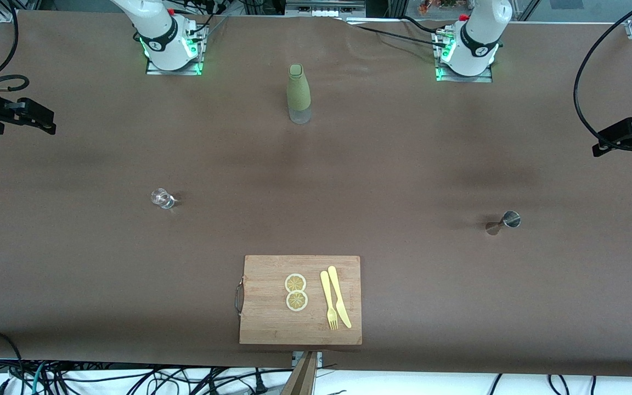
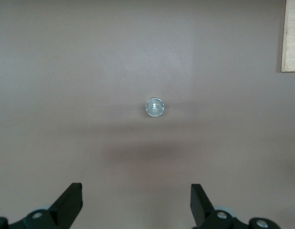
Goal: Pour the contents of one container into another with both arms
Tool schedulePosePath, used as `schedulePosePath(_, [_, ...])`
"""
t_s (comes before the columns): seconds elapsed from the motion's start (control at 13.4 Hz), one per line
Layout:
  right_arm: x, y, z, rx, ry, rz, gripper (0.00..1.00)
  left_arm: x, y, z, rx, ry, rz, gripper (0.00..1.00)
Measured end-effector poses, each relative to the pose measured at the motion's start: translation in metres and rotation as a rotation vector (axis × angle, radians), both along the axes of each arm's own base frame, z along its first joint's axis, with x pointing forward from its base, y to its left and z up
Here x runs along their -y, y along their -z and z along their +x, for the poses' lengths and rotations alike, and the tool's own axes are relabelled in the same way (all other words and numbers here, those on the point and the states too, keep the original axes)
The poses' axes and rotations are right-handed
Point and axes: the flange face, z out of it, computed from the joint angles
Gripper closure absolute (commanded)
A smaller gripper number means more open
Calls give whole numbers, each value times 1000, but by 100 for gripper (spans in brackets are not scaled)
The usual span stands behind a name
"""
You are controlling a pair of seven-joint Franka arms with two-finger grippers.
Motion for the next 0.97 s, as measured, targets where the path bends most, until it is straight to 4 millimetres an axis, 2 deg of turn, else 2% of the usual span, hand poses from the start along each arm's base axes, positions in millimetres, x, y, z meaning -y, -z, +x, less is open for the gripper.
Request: schedulePosePath(0.97, [0,0,0,0,1,2,1,1,4,-1,-10,1,-1,0])
